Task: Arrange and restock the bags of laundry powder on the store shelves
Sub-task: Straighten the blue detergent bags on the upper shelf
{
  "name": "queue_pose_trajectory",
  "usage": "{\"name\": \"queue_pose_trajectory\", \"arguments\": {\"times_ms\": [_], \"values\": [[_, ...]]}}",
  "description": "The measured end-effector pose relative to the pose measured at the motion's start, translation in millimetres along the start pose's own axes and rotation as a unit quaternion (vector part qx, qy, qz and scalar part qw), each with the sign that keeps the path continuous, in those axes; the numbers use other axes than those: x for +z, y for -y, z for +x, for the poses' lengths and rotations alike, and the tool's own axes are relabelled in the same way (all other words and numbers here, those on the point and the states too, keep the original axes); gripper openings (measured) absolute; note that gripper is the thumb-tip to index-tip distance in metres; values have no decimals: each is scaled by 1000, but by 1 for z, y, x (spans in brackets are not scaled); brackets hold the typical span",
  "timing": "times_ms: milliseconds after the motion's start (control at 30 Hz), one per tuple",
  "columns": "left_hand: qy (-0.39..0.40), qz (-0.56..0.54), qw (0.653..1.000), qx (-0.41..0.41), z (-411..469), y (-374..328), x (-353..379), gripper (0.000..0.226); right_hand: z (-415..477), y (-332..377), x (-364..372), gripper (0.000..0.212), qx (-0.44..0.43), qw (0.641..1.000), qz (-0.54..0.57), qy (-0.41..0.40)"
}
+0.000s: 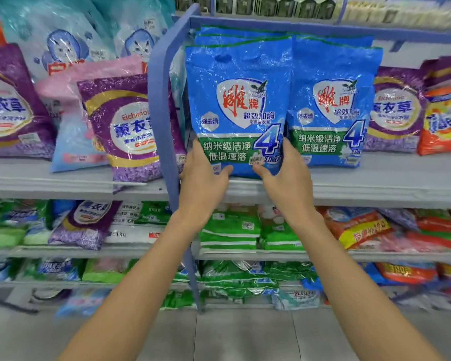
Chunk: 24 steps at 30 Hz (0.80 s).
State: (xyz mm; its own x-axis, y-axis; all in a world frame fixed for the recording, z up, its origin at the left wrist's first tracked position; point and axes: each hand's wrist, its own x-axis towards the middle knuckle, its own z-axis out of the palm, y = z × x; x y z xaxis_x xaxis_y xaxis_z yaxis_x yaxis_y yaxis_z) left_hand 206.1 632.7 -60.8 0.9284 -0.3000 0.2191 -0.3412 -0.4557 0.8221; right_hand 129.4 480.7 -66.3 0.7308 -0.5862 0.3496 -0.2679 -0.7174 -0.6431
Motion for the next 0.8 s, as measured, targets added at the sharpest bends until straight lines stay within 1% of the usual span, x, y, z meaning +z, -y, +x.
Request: {"name": "queue_pose_trajectory", "arguments": {"times_ms": [33, 100, 167, 267, 367, 467, 600, 800], "values": [[13, 22, 1000, -3, -7, -1, -2, 82, -5, 0, -2, 71, -3, 1000, -1, 8], [21, 59, 998, -7, -22, -5, -9, 84, -16, -4, -9, 73, -17, 999, -1, 28], [14, 81, 997, 15, -40, -7, -18, 80, -28, -11, -18, 69, -42, 998, -20, 53], [22, 135, 989, 61, -77, -1, -23, 70, -58, -25, -34, 64, -85, 993, -44, 75], [39, 197, 977, 69, -119, 9, -17, 65, -95, -43, -51, 60, -107, 989, -58, 87], [54, 231, 970, 55, -160, 14, -8, 63, -132, -63, -69, 58, -99, 985, -78, 114], [70, 251, 963, 65, -211, 14, 6, 59, -172, -90, -101, 58, -78, 984, -81, 136], [82, 265, 959, 55, -268, 6, 12, 56, -217, -112, -138, 62, -36, 985, -78, 149]]}}
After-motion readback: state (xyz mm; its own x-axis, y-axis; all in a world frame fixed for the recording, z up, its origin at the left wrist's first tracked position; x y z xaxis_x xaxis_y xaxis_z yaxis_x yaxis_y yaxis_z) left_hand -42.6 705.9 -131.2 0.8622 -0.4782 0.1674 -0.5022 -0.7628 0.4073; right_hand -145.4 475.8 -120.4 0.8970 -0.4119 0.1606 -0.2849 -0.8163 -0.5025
